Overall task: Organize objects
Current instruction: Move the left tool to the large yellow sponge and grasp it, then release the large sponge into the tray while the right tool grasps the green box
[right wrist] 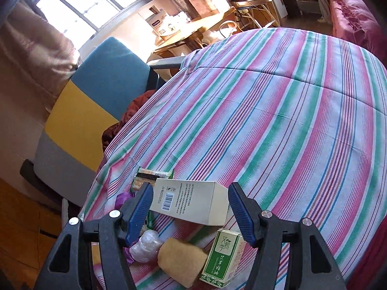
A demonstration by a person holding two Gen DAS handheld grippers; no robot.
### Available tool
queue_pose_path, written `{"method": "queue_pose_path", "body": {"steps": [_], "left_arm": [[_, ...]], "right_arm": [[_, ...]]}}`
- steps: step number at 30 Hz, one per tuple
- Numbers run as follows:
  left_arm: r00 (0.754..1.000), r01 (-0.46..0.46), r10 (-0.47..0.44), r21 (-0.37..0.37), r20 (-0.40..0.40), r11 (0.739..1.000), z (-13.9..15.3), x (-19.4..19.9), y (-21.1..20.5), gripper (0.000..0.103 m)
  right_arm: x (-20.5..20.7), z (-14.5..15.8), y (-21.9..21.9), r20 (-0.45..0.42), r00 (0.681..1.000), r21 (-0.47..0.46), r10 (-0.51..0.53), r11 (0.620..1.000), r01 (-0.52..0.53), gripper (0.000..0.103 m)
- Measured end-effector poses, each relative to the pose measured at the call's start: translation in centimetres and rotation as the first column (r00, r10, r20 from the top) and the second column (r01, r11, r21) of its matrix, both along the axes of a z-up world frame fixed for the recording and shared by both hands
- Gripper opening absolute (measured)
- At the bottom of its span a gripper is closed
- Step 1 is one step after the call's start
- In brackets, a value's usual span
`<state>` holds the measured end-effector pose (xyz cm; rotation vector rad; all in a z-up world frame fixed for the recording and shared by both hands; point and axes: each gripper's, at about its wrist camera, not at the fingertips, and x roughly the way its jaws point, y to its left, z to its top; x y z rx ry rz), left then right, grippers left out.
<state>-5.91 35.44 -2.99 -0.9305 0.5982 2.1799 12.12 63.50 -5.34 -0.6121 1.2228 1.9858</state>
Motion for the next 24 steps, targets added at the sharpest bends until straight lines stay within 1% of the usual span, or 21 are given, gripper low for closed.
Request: {"method": "queue_pose_path", "body": {"steps": [3,8,11,14,15,16,17,18,19,21,24], "left_arm": [[1.000,0.010,-0.010,-0.014,0.014,1.000,-0.9,-1.3,1.8,0.095],[1.000,0.024,-0.024,-0.022,0.018,0.999,-2.0,-2.8,3.6,0.095],[1.000,0.028,-0.027,-0.028,0.006,0.999,-2.6,-3.4,4.4,0.095],[0.999,0.031,-0.030,-0.029,0.025,0.999,-3.3,-4.1,5.1,0.093],[0.999,0.030,-0.030,-0.033,0.027,0.999,-3.6,-4.2,5.3,0.086],[0.999,0.032,-0.030,-0.035,0.045,0.999,-4.0,-4.4,5.4,0.079],[0.997,0.036,-0.033,-0.039,0.066,0.999,-4.4,-4.6,5.5,0.062],[0.995,0.040,-0.036,-0.040,0.095,0.998,-4.7,-4.7,5.6,0.051],[0.993,0.036,-0.032,-0.032,0.117,0.999,-4.9,-4.8,5.4,0.051],[0.994,0.031,-0.029,-0.010,0.109,0.999,-4.3,-4.3,4.8,0.051],[0.994,0.032,-0.036,0.040,0.103,0.999,-2.5,-3.1,3.1,0.051]], "right_arm": [[-0.2,-0.4,0.1,0.001,1.000,-0.021,0.011,1.000,-0.011,0.066],[-1.5,-0.4,-0.4,0.025,0.998,-0.006,0.055,0.998,-0.054,0.066],[-1.7,-0.4,-0.5,0.031,0.998,-0.005,0.063,0.998,-0.063,0.066],[-1.9,-0.5,-0.5,0.041,0.997,-0.001,0.069,0.998,-0.069,0.067],[-2.0,-0.5,-0.6,0.046,0.996,0.000,0.072,0.997,-0.072,0.067],[-2.0,-0.5,-0.6,0.050,0.996,0.002,0.074,0.997,-0.075,0.067],[-2.0,-0.5,-0.6,0.054,0.996,0.005,0.075,0.997,-0.076,0.067],[-2.1,-0.5,-0.6,0.060,0.995,0.011,0.074,0.997,-0.075,0.067],[-2.2,-0.4,-0.7,0.066,0.995,0.018,0.076,0.997,-0.078,0.067],[-2.1,-0.4,-0.7,0.069,0.994,0.022,0.079,0.997,-0.081,0.067],[-2.2,-0.5,-0.7,0.074,0.994,0.019,0.083,0.996,-0.085,0.067]]}}
